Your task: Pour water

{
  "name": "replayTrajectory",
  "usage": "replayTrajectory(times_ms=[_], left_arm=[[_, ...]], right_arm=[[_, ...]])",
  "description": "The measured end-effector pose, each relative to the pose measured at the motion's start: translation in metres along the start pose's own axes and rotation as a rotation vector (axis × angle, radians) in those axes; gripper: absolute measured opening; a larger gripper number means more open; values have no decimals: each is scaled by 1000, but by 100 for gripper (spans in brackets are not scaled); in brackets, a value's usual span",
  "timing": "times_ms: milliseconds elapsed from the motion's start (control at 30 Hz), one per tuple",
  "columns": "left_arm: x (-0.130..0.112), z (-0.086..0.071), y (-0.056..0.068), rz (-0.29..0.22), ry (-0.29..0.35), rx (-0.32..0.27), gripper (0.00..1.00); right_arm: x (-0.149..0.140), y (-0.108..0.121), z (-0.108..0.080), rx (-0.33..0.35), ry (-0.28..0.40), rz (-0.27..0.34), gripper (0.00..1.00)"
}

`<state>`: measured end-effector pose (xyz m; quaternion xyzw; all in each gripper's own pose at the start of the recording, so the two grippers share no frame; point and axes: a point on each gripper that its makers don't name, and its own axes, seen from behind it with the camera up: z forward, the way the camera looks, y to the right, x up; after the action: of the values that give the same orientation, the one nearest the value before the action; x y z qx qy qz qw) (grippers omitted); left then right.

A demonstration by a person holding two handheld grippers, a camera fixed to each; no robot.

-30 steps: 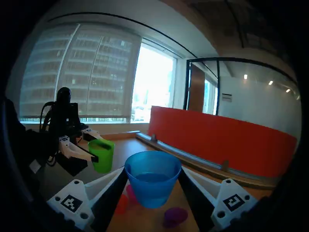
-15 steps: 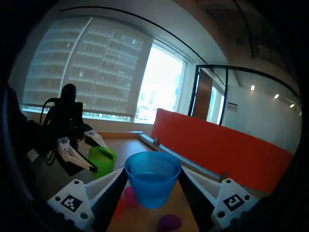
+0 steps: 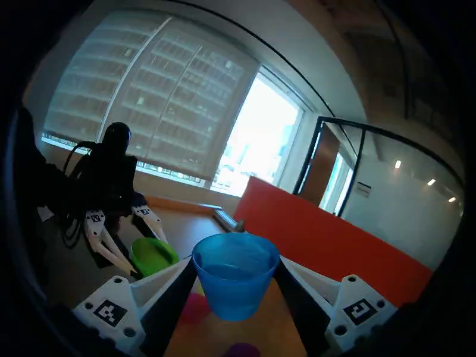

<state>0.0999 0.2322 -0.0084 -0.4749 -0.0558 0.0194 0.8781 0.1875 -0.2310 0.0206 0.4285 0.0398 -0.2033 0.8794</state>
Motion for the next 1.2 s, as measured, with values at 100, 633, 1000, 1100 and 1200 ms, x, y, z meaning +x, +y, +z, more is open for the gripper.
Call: replayTrajectory(times_ms=[100,633,1000,1100,1200], left_arm=[[0,2,1,0,4,-7,86],[6,10,9,-9,18,-23,86],[11,12,11,-12,29,-30,86],[13,12,11,-13,33,-30,86],[15,12,12,-14,37,-32,86]], right_arm=[[5,1,2,3,2,-30,91],[23,-1,15,28,6,-182,91],[32,1,22,33,6,-291,91],[34,1,24,32,5,-314,91],[36,2,25,34,3,-338,91]])
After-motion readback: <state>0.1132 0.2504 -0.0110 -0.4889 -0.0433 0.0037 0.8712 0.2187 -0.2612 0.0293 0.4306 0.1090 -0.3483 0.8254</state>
